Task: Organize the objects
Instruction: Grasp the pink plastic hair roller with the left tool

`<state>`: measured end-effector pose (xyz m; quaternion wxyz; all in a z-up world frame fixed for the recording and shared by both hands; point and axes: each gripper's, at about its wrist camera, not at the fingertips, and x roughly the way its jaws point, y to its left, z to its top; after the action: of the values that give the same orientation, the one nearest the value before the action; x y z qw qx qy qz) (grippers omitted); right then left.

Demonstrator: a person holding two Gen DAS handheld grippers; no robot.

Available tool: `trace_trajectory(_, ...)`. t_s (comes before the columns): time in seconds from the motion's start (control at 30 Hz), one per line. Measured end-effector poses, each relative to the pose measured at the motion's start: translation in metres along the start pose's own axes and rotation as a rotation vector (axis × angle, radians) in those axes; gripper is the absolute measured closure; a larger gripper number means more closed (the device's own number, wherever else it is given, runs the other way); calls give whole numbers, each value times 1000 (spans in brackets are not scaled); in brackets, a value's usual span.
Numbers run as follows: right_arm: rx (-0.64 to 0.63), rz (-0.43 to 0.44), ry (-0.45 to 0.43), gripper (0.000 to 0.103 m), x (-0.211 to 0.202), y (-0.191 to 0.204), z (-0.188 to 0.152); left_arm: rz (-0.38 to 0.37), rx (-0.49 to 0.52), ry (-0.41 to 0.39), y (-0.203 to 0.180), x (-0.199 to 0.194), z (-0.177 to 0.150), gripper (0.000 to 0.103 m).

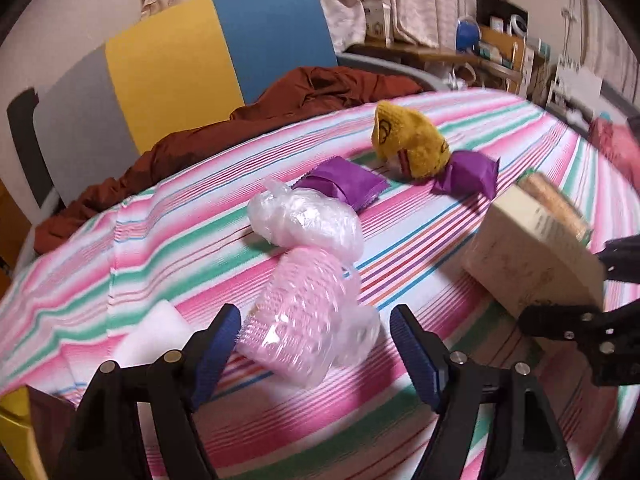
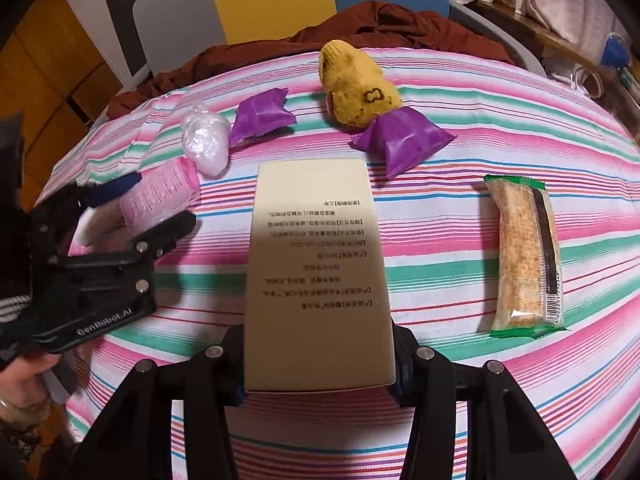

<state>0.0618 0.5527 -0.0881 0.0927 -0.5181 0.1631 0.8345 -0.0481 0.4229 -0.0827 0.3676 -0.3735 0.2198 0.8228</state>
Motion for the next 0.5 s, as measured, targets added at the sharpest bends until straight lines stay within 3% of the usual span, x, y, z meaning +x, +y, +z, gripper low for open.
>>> trace_trajectory(0.1, 8, -1, -1, 52, 0, -2, 2, -50, -84, 1, 8, 0, -5, 43)
trace_trajectory(0.5, 18, -24, -38, 53, -6, -6, 3, -17, -172, -43, 3, -17, -32, 44)
